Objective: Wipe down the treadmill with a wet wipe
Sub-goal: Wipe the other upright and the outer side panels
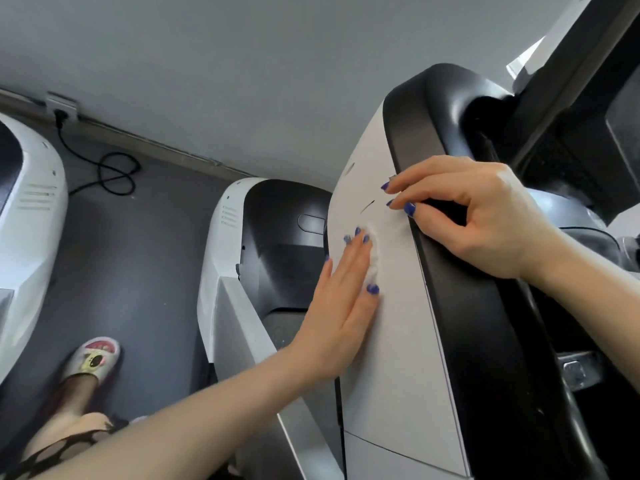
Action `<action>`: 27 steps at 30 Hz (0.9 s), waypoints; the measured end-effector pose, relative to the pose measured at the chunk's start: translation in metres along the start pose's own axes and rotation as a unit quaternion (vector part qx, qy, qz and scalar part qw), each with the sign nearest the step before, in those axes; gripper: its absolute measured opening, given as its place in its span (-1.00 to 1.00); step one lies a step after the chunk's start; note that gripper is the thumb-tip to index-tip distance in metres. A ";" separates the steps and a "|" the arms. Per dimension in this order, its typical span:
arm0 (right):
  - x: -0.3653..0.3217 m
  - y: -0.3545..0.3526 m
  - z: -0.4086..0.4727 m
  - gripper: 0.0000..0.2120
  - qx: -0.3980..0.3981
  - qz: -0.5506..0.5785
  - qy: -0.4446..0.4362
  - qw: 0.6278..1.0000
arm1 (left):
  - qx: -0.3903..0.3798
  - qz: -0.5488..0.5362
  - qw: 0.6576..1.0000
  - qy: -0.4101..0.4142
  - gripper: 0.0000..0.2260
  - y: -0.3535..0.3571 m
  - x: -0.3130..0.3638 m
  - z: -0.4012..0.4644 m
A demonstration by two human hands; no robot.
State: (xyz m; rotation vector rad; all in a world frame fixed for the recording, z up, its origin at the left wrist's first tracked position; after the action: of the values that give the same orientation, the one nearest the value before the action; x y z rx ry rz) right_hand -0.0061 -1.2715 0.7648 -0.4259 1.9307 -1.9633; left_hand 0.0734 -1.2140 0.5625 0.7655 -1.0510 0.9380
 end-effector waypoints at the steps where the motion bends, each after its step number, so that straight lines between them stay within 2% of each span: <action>1: 0.000 0.000 0.000 -0.81 0.001 -0.001 -0.001 1.000 | 0.004 -0.001 1.000 -0.007 -0.50 -0.004 0.001 0.013; 4: 0.000 -0.001 0.000 -0.81 0.009 -0.001 0.000 1.000 | 0.012 -0.013 1.000 -0.011 -0.49 -0.004 0.009 0.021; 10: 0.001 -0.002 -0.002 -0.82 0.035 0.004 0.000 0.999 | -0.031 0.010 0.997 0.064 -0.47 0.011 0.018 -0.035; 17: 0.000 -0.002 -0.002 -0.79 0.057 -0.009 0.007 0.998 | 0.005 0.029 0.998 0.055 -0.50 -0.007 0.028 0.036; 23: 0.000 -0.002 -0.004 -0.78 0.070 0.000 0.016 0.997 | -0.034 0.033 0.993 0.105 -0.48 0.006 0.032 -0.020; 27: 0.000 -0.002 -0.004 -0.78 0.073 -0.006 0.012 0.997 | -0.050 0.029 0.993 0.104 -0.48 0.008 0.037 -0.028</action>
State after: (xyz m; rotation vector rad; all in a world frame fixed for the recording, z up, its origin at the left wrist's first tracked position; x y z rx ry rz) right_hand -0.0076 -1.2680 0.7668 -0.3774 1.7865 -2.1087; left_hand 0.0841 -1.1766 0.5888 0.5449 -0.9332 0.9850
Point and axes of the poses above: each hand's wrist, its own z-axis towards the middle knuckle, its own y-axis out of the palm, x = y × z, the point moved 2 cm from there along z, towards the middle knuckle, and after that the axes turned 5 degrees about y, right-handed, at the moved point
